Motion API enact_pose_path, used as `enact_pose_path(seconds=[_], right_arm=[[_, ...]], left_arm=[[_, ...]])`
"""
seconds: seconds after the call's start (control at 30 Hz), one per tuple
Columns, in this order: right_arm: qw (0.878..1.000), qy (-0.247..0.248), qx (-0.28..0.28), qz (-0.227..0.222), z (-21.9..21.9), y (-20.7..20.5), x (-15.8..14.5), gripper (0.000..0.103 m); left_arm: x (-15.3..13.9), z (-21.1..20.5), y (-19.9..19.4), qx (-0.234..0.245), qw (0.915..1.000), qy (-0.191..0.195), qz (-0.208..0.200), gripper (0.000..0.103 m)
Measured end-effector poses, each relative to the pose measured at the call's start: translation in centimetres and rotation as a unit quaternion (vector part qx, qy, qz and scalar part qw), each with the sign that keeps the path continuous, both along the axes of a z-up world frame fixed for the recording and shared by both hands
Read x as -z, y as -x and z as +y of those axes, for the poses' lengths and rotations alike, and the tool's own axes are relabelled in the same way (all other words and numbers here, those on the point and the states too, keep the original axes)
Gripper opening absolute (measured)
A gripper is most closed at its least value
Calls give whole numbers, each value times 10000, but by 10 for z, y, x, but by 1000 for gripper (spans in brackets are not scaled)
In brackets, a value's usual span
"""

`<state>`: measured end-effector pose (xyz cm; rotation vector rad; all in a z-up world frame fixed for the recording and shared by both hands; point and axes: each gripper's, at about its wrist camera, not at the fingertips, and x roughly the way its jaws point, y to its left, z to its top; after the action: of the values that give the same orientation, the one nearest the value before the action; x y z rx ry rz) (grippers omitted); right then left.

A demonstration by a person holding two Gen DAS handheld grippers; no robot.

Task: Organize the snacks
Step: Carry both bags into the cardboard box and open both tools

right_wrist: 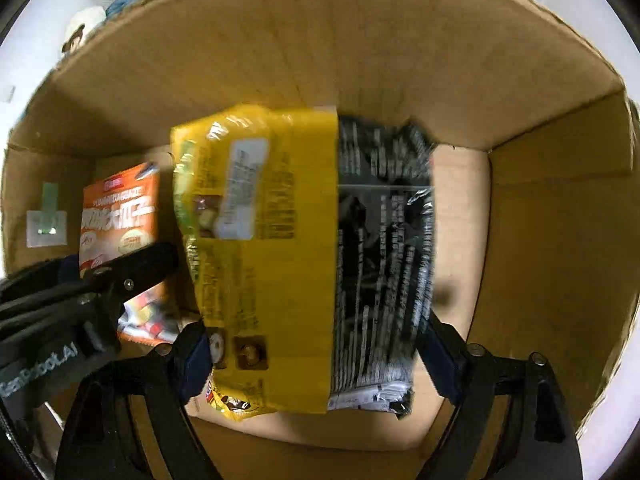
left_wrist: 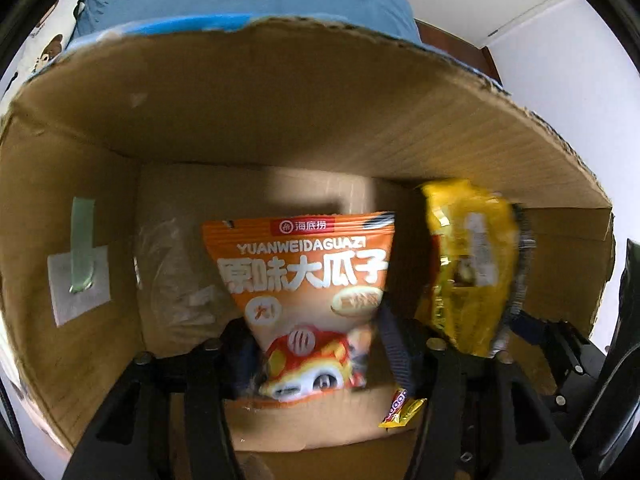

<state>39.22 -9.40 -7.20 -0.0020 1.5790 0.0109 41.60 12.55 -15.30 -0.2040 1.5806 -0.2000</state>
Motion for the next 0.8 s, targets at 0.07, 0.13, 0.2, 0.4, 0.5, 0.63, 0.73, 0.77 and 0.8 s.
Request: enact_pose_path(seconds=[0.07,0.13,0.2,0.4,0.5,0.63,0.73,0.77,0.8], right_arm=[[9999,-39,-44,-93,18,-10,-4,98],[9998,-96,-39,-172,18,-8,-11,99],[9996,-105,-46,-272,18,-6,-18,100],[9985,-162,-18,-525,-6,22,-69,100],[9974,-239,-20,-681,-6,35,-80,100],[9946,-354,23,-978,-8,67,-113,100],[9914,-516,91,-1198,-13,98,-138,101],[9902,-554,112,-1275,-16,112,-140,101],[9893,-571,114,-1341,-17,124,-149,101]], left_arm=[[-2,1,1,33,10000,-12,-55,90],[-8,5,4,45,9999,-50,-124,92],[-17,6,4,24,9998,-26,-193,97],[-56,2,14,3,9987,6,-506,98],[-86,-2,30,-39,9971,-24,-760,98],[-133,7,62,-135,9920,-88,-1251,98],[-152,-1,71,-202,9880,-57,-1531,98],[-159,-1,80,-238,9863,-11,-1630,98],[-170,3,96,-300,9843,25,-1740,98]])
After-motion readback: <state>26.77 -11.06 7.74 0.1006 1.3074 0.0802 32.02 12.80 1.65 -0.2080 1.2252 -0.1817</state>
